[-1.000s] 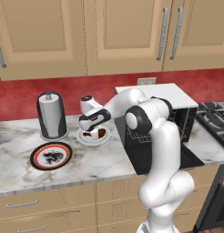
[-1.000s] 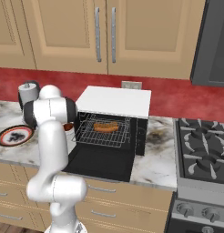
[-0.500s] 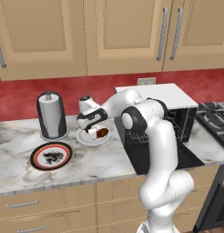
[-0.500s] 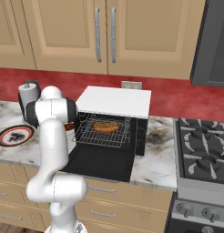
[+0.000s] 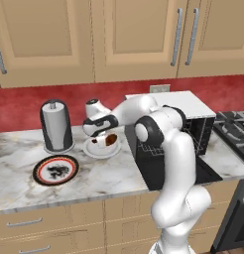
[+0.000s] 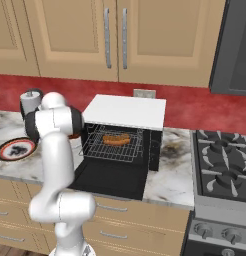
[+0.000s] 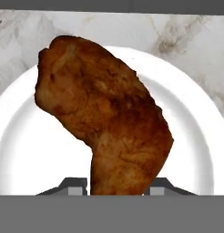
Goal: Open the toaster oven door. Place the hotdog bun on the bottom rack in the toaster oven and place the chicken drumstick on the top rack.
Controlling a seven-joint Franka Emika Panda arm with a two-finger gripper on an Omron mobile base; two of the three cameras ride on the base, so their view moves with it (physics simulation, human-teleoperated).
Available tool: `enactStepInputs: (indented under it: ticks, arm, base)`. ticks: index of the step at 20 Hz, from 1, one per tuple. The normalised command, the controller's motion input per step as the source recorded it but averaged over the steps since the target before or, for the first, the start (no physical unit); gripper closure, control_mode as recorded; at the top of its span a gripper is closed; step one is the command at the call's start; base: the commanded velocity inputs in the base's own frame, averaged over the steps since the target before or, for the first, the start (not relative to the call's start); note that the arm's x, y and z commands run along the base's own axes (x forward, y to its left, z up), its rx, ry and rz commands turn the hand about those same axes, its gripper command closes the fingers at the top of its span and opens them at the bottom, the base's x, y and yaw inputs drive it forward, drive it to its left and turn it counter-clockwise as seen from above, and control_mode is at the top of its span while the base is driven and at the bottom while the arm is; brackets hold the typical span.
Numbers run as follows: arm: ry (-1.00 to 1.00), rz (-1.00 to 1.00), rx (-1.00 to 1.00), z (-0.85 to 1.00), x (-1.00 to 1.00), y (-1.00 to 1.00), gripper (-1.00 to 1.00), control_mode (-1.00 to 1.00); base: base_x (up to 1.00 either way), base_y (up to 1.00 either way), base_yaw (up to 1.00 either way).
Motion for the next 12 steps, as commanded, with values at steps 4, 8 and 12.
enactStepInputs:
  ticks: [4, 8, 12]
  arm:
    - [-0.17, 0.00, 0.00, 0.55, -1.00, -0.21, 1.00, -1.00]
    - [-0.14, 0.00, 0.00, 0.50, -1.00, -0.13, 1.00, -1.00]
    - [-0.12, 0.00, 0.00, 0.67, -1.00, -0.07, 1.00, -1.00]
  base:
    - [0.00, 0.00, 0.00]
    - [0.00, 0.00, 0.00]
    - [0.00, 0.00, 0.00]
